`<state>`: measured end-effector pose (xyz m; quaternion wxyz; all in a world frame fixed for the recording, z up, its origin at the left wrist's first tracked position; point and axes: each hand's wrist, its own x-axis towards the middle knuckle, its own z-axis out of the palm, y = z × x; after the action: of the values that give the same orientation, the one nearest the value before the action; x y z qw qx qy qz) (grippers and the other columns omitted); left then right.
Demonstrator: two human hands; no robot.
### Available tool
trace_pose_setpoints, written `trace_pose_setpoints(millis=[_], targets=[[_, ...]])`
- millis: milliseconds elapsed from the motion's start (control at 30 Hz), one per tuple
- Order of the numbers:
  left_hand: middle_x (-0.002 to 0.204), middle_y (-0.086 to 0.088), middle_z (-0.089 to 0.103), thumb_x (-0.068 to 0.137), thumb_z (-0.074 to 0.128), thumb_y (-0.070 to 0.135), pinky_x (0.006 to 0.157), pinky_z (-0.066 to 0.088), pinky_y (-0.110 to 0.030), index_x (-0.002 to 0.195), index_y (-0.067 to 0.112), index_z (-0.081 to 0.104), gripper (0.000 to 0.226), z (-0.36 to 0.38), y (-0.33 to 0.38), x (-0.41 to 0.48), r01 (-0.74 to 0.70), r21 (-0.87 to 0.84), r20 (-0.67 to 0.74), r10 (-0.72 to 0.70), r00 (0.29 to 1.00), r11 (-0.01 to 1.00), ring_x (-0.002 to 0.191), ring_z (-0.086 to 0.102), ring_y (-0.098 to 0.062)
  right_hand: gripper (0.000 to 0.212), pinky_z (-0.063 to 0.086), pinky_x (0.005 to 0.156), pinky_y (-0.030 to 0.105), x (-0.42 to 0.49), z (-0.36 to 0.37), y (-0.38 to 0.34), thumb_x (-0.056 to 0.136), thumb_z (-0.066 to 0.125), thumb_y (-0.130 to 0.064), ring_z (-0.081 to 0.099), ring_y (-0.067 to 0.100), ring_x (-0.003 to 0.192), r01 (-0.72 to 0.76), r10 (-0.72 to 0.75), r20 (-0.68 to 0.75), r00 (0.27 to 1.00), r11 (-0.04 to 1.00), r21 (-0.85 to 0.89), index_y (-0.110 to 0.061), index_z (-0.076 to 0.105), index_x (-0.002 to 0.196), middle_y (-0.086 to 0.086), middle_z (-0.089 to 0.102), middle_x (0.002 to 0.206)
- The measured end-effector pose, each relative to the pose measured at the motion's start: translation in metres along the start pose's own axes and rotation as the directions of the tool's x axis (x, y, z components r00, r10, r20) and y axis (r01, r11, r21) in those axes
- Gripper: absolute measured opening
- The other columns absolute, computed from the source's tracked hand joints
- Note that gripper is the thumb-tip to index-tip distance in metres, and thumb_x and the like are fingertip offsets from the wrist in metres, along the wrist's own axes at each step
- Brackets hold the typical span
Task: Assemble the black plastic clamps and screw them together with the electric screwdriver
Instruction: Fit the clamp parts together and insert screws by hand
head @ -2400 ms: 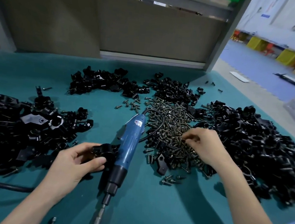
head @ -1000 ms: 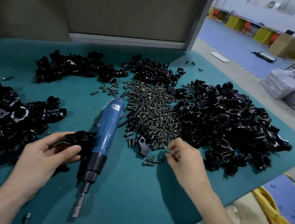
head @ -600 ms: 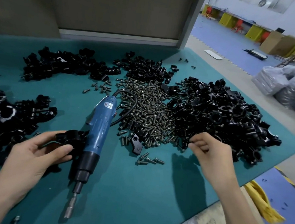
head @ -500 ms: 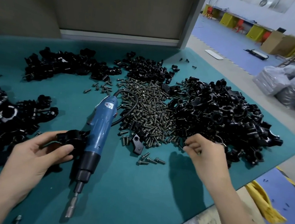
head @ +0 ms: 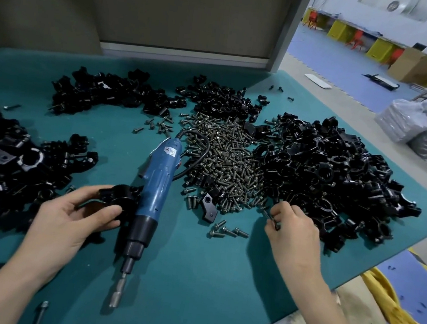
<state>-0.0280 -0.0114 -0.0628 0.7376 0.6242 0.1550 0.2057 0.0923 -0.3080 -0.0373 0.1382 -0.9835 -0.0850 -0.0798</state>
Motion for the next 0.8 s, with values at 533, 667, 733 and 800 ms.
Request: trace_pose_setpoints(millis=[533,667,733,800], targets=[[0.083,0.0,0.075,0.062,0.074,0.008,0.067,0.056,-0.017,0.082,0.026,0.078,0.027,0.009,0.007,-0.002,0.032,-0.008,0.031,-0.032,0.999,0.999,0.074,0.07,-0.007,0.024,0.05,0.07,0.023,-0.007,-0.031,-0.03,0.089,0.063,-0.004,0.059,0.006,0.071,0.125,-0.165,0.032,0.986,0.848,0.515,-0.028,0.062,0.082,-0.011,0.064,0.078],[0.078,-0.002,0.075,0.06,0.076,0.009,0.066,0.055,-0.017,0.083,0.022,0.076,0.026,0.006,0.009,-0.002,0.046,0.0,0.013,-0.046,0.999,0.999,0.068,0.069,-0.009,0.021,0.044,0.055,0.013,-0.006,-0.059,-0.101,0.088,0.065,-0.01,0.053,0.0,0.052,0.224,-0.518,0.229,0.824,0.67,0.708,-0.029,0.068,0.078,-0.008,0.065,0.065],[0.079,0.001,0.075,0.066,0.076,-0.002,0.065,0.054,-0.015,0.085,0.019,0.074,0.028,0.008,0.011,-0.002,0.017,0.026,0.025,-0.018,1.0,1.0,0.069,0.067,-0.006,0.015,0.04,0.052,0.011,0.002,-0.059,-0.137,0.089,0.066,-0.013,0.049,0.0,0.049,0.273,-0.622,0.296,0.724,0.654,0.706,-0.022,0.069,0.077,-0.005,0.061,0.059],[0.079,0.004,0.075,0.069,0.075,-0.008,0.065,0.05,-0.012,0.086,0.016,0.073,0.03,0.009,0.013,-0.002,-0.015,0.082,0.04,0.011,0.999,0.996,0.07,0.064,-0.003,0.01,0.038,0.052,0.012,0.012,-0.054,-0.165,0.089,0.065,-0.01,0.046,0.001,0.046,0.276,-0.664,0.336,0.668,0.64,0.717,-0.013,0.07,0.081,-0.003,0.06,0.059]])
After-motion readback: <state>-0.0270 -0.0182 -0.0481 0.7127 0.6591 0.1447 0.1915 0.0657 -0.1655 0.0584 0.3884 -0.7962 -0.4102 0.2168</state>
